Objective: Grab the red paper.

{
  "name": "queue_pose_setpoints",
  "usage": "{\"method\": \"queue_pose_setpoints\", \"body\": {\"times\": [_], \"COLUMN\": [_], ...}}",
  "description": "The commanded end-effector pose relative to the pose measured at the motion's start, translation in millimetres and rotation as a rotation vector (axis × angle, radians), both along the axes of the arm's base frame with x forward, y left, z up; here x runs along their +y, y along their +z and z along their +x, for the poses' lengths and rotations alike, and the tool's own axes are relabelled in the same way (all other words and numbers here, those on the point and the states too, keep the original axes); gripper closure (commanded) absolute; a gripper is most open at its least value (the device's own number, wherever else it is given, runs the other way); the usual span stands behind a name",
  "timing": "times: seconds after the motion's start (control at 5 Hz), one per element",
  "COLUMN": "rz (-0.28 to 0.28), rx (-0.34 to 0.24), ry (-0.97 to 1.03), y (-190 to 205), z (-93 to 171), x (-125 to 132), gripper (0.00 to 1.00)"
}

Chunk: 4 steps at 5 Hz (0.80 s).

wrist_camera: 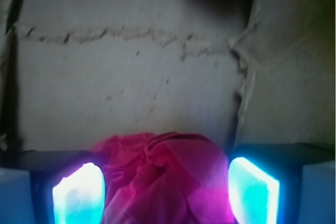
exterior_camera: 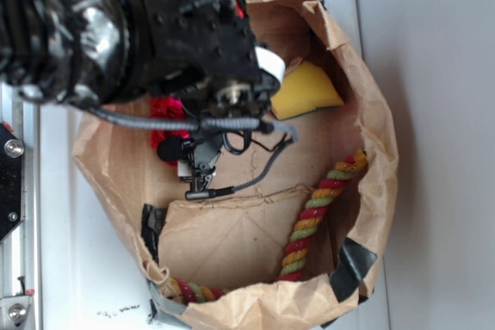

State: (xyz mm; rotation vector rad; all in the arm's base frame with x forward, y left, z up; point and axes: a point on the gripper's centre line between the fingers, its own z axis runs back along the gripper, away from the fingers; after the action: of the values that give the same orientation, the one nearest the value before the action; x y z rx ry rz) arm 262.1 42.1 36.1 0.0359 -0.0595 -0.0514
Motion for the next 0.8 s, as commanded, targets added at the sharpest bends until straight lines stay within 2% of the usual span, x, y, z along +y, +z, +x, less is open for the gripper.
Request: {"method": "queue_pose_setpoints", "body": {"times": [0.0, 0.2, 0.4, 0.6], "rz": [0.025, 0.041, 0.036, 0.042], "rx": [0.010, 0.033, 0.016, -0.004], "ry": [-0.058, -0.073, -0.065, -0.054], "y": [-11.5, -18.9, -15.2, -8.0], "z": [6.5, 7.1, 7.9, 5.9], "x": [-14.6, -20.4, -17.3, -13.8], "gripper": [0.00, 0.00, 0.37, 1.00]}}
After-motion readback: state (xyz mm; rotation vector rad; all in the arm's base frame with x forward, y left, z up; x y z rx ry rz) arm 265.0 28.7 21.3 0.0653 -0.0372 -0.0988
